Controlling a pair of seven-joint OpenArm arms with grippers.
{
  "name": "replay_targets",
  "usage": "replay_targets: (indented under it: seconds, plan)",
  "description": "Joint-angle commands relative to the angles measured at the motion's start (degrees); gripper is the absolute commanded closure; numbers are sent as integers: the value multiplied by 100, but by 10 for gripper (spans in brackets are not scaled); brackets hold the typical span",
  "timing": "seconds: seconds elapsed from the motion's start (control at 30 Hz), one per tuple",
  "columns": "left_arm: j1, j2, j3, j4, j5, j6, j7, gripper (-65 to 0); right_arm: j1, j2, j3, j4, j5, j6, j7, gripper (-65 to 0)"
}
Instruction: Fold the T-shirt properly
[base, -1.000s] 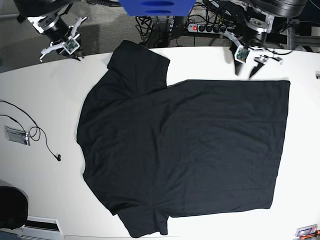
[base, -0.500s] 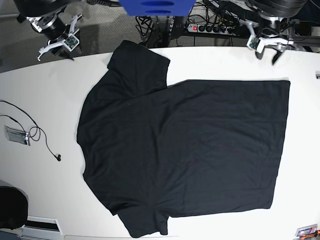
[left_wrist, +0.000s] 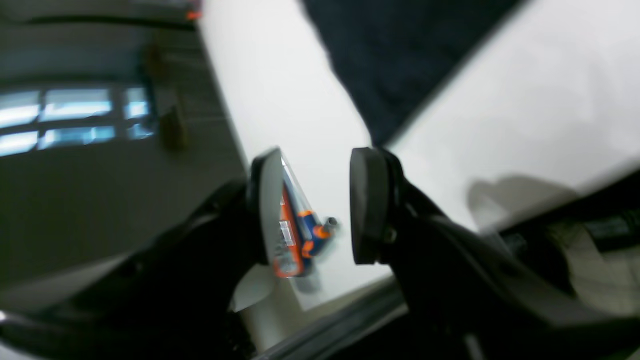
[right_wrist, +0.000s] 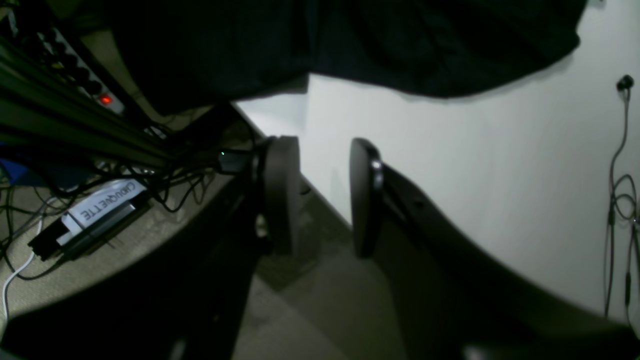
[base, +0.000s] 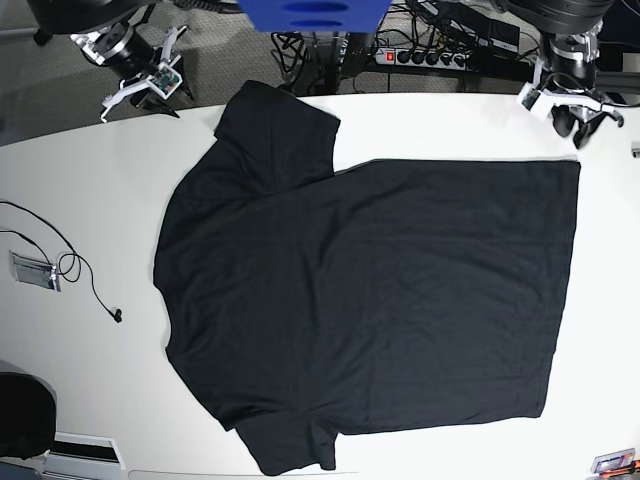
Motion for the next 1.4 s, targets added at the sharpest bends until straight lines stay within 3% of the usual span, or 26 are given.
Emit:
replay_targets:
  seconds: [0.0, 0.1, 0.2, 0.3, 0.5, 0.87, 0.97, 1.37]
  plan:
    - [95, -61, -133, 64, -57, -125, 50, -207, -43, 41, 55, 81, 91, -40, 112, -162]
    - [34, -69, -300, 46, -83, -661, 50, -241, -61, 41, 46, 81, 91, -40, 112, -163]
    - [-318, -113, -291, -200, -13, -705, 59, -353, -96, 41, -15, 90, 91, -40, 138, -163]
    - [-608, -192, -124, -595, 207, -714, 59, -424, -96, 41, -95, 90, 91, -40, 138, -163]
    - [-722, -192, 342, -675, 242, -1329, 349, -427, -105, 41, -156, 90, 91, -40, 121, -163]
    - [-1874, -395, 711, -1615, 242, -1373, 472, -428, -114, 41, -156, 90, 91, -40, 129, -163]
    - [-2015, -562, 843, -2222, 514, -1355, 455, -428, -114, 41, -156, 90, 91, -40, 129, -163]
    - [-3175, -570, 1678, -3004, 629, -1347, 437, -428, -105, 41, -139, 90, 100, -40, 129, -163]
